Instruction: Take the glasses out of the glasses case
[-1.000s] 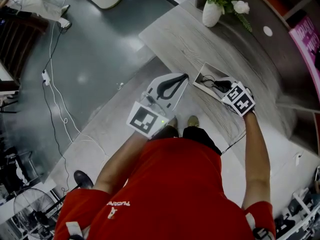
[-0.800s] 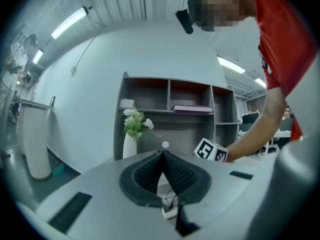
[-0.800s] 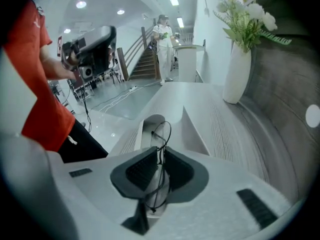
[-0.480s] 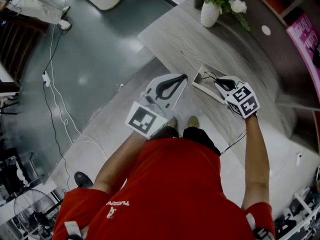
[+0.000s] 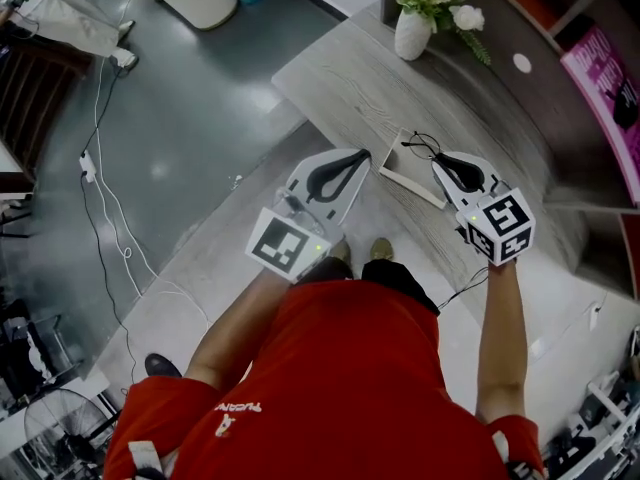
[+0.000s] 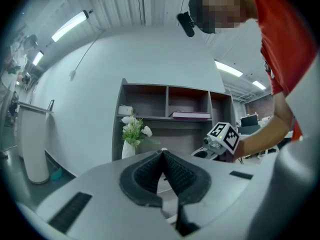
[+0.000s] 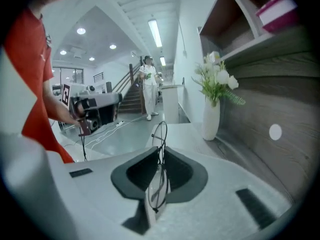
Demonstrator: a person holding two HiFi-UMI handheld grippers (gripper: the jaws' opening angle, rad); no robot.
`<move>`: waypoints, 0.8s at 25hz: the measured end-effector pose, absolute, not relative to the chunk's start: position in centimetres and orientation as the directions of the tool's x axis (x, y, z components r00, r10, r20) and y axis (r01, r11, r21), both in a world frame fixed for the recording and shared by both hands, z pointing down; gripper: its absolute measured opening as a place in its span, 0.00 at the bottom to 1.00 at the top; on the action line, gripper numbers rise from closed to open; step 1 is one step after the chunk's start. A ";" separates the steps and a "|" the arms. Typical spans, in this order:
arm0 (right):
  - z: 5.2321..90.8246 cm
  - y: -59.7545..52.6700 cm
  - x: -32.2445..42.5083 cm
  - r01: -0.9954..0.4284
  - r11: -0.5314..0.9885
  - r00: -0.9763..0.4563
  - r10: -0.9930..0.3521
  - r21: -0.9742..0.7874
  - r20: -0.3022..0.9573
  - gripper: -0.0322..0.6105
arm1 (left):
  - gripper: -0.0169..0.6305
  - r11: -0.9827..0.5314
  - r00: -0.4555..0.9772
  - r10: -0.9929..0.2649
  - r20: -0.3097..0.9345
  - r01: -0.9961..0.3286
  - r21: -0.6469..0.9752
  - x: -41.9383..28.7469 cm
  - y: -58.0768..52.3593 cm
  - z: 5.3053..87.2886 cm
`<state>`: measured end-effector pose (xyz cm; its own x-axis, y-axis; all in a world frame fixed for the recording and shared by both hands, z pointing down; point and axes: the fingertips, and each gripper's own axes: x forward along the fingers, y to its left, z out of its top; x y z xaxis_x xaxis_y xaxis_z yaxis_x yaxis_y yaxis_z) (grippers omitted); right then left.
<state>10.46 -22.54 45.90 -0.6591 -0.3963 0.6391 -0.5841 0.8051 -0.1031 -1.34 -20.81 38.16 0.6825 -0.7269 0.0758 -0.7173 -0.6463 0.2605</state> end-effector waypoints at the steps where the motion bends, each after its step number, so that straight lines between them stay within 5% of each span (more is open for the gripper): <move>1: 44.8 -22.5 10.2 -0.591 0.801 -0.668 -0.416 -0.100 0.616 0.11 | 0.04 -0.646 0.682 -0.728 0.070 -0.716 0.263 -1.4 -20.8 37.9; 13: 33.8 -19.2 8.2 -0.688 0.706 -0.716 -0.621 -0.169 0.320 0.11 | 0.04 -0.690 0.705 -0.709 -0.030 -0.683 0.240 -1.9 -19.7 33.4; 20: 31.5 -16.9 9.0 -0.732 0.662 -0.678 -0.690 -0.158 0.252 0.11 | 0.04 -0.717 0.726 -0.685 -0.064 -0.656 0.236 -1.9 -18.7 32.2</move>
<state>9.02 -16.92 31.54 -0.6784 -0.6902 0.2516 -0.7324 0.6622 -0.1582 -1.93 -18.66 32.21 0.7255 -0.6853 -0.0636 -0.6563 -0.7167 0.2359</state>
